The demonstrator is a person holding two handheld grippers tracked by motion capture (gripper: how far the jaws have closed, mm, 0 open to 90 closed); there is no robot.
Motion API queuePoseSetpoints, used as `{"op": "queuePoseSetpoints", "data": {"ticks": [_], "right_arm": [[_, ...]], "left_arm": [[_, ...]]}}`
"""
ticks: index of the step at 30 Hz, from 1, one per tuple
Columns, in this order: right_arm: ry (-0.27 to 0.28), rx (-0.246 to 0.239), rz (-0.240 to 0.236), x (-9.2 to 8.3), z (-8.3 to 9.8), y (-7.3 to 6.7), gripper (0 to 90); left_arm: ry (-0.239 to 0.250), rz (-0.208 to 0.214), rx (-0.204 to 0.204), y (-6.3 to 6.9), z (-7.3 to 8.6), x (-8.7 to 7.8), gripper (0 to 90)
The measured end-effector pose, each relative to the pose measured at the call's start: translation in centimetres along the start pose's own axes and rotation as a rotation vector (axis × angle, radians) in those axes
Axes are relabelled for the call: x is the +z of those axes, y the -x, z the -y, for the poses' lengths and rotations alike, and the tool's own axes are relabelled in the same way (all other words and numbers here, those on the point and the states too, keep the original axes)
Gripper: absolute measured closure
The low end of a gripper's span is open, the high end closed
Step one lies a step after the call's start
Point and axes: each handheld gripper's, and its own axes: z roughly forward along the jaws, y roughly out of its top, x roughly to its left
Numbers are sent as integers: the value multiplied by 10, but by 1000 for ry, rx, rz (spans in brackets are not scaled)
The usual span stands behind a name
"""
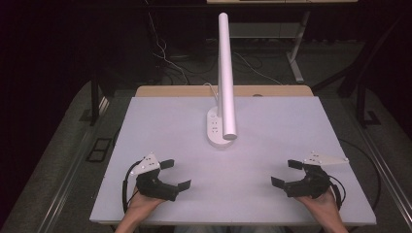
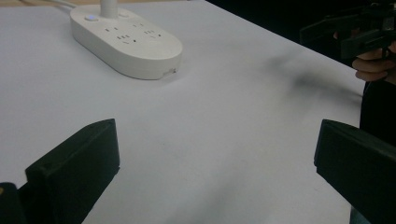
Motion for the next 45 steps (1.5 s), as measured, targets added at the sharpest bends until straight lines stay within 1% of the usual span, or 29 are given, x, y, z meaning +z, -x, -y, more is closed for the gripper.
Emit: {"op": "queuePoseSetpoints", "data": {"ticks": [7, 10, 18, 27, 31, 34, 40, 45], "right_arm": [[-9, -8, -2, 0, 1, 0, 0], [-11, -3, -4, 0, 1, 0, 0], [-21, 14, -2, -1, 2, 0, 0], [-23, 9, -10, -5, 2, 1, 0], [-24, 9, -18, -5, 3, 2, 0], [-30, 3, -20, -5, 2, 0, 0], [-34, 0, -26, -5, 2, -1, 0], [-34, -2, -26, -5, 2, -1, 0]], "left_arm": [[-8, 10, -2, 1, 0, 2, 0], [-14, 15, -9, 0, 0, 2, 0], [-31, 22, -2, 0, -1, 3, 0], [-35, 19, 7, -1, -5, -2, 0], [-28, 20, -7, -2, -7, -5, 0], [-34, 22, -4, -2, -8, -6, 0], [-43, 27, -4, -2, -13, -7, 0], [-57, 39, -7, -2, -17, -3, 0]]}}
